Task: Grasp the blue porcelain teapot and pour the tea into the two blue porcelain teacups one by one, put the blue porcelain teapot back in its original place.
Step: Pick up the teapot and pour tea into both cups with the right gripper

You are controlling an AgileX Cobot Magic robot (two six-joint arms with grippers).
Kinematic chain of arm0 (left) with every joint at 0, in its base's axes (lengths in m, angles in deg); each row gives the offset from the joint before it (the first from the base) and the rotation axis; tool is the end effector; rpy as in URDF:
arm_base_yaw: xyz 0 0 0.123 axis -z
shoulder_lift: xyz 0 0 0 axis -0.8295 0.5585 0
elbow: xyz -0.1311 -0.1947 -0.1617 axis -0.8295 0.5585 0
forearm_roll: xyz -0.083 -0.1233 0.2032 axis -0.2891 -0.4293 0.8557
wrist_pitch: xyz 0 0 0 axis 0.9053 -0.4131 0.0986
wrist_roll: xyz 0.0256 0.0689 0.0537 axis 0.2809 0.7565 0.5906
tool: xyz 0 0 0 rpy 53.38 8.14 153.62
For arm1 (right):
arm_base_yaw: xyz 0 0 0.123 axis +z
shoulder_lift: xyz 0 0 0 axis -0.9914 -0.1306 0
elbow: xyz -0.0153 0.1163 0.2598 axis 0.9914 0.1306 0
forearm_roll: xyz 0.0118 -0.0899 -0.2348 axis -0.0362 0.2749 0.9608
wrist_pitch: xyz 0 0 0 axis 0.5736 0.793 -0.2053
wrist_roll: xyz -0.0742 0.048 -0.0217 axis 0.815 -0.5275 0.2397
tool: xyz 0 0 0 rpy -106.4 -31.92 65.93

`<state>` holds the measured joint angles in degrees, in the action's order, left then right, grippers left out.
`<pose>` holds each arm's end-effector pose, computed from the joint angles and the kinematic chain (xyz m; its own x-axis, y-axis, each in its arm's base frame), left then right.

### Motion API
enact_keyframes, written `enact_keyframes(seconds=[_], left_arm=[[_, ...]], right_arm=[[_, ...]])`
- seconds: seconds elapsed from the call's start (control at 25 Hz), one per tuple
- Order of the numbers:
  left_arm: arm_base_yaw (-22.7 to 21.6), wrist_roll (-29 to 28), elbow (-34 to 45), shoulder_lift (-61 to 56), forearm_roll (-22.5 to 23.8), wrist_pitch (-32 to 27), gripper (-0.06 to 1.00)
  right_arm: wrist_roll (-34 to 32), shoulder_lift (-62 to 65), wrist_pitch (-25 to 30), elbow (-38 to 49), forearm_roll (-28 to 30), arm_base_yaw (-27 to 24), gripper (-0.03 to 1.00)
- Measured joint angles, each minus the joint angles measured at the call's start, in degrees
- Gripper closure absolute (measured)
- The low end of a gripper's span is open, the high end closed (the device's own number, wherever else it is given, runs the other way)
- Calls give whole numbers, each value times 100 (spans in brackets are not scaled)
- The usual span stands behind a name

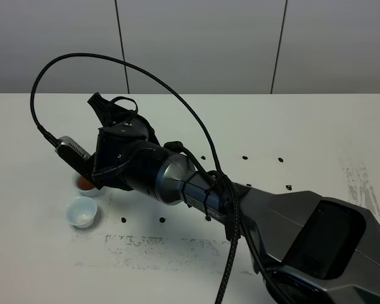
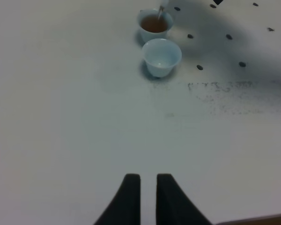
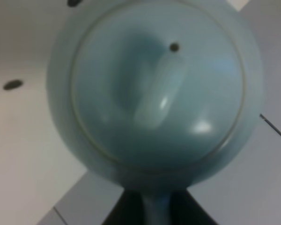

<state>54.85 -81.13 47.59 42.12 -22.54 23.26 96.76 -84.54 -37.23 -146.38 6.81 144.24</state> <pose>-0.0015 -0.0160 0.2665 -0.4856 -0.0080 -0.8741 0.1338 0.9875 -0.0834 0.3085 0.4546 0.1820 0.5124 -0.6988 0.4991 -0.3046 -0.6913 -0.6553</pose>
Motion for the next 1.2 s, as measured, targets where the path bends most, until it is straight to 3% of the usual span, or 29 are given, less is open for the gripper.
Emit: enact_keyframes(seconds=[0.32, 0.56, 0.8, 1.08, 1.2], left_arm=[[0, 0, 0, 0, 0, 0, 83], [0, 0, 0, 0, 0, 0, 83], [0, 0, 0, 0, 0, 0, 83], [0, 0, 0, 0, 0, 0, 83], [0, 0, 0, 0, 0, 0, 83]], right_arm=[[-334, 21, 81, 0, -609, -156, 93], [-450, 71, 262, 0, -1785, -322, 93], [-939, 519, 604, 0, -2423, -420, 93], [-1498, 1136, 1354, 11, -4237, -727, 93], [-2064, 1257, 1234, 397, -5052, -891, 93]])
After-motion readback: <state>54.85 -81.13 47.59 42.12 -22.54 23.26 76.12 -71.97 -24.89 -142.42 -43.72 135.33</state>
